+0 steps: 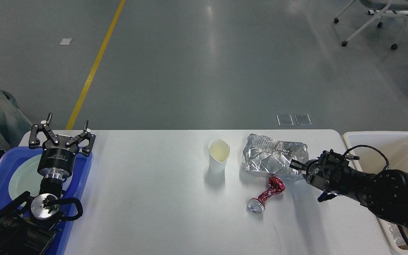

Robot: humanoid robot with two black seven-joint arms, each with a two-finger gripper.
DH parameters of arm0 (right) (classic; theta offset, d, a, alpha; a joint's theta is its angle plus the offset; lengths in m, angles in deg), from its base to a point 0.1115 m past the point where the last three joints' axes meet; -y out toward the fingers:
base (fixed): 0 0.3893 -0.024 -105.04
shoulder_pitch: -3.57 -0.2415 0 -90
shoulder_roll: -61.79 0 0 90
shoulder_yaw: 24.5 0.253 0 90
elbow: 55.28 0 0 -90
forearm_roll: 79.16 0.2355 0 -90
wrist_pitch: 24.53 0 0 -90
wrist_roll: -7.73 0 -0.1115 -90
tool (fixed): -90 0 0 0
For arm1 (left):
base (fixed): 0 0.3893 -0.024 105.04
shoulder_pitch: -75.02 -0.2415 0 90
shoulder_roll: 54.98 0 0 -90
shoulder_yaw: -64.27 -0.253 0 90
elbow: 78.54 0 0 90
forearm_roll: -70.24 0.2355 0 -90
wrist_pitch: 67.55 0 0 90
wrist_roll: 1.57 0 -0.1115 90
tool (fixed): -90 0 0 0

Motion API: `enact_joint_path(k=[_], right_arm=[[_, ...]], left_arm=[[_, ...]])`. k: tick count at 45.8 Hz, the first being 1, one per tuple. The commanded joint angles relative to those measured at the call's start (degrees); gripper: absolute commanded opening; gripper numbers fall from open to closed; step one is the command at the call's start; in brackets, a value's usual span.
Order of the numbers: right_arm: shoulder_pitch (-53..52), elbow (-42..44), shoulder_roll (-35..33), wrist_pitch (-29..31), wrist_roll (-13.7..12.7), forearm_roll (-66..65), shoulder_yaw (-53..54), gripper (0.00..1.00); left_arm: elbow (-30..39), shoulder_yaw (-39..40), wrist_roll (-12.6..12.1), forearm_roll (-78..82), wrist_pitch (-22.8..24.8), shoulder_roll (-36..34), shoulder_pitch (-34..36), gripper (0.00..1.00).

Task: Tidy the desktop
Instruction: 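Lower the right gripper and grasp the edge of the foil packet, then lift the foil packet and drop it into the white bin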

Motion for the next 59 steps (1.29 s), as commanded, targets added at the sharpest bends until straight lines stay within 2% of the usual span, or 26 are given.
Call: enact_joint_path(k=[1,8,14,26,29,33,41,49,59], right_arm=[[0.7,-0.4,-0.1,0.0,-1.2,0.8,0.1,0.00],[1.1,-0.6,-0.3,-2.6,-1.3,0.9,3.3,0.00],[-0.3,-2.4,-1.8,-2.1,-1.8,1.3,4.4,0.00],[-11.6,-17.0,-12.0,-1.3,-3.9,3.5,3.3,0.00],[-15.5,-21.6,-15.0,2.0,-4.5,3.5,2.8,0.00],[-22.6,-27.0,-18.6,9.5,-4.9,3.4,0.5,0.00],[-42.8,-40.9,-20.0,22.3,-4.4,3.8,-13.3,0.00],[-63.9,-56.5,-19.6,27.8,-4.2,3.7,-21.1,0.00],[-85.1,-70.6,-16.9,34.6,-4.0,2.9,-22.7,0.00]], left_arm=[[0.0,0.0,0.0,0.0,0.0,0.0,0.0,0.96],[0.0,0.0,0.0,0.0,0.0,0.0,0.0,0.96],[0.0,0.0,0.0,0.0,0.0,0.0,0.0,0.96],[0.0,0.0,0.0,0.0,0.0,0.0,0.0,0.96],[0.0,0.0,0.0,-0.1,0.0,0.0,0.0,0.96],[0.0,0.0,-0.1,-0.1,0.0,0.0,0.0,0.96],[0.0,0.0,0.0,-0.1,0.0,0.0,0.0,0.96],[0.0,0.0,0.0,0.0,0.0,0.0,0.0,0.96],[0.0,0.0,0.0,-0.1,0.0,0.0,0.0,0.96]])
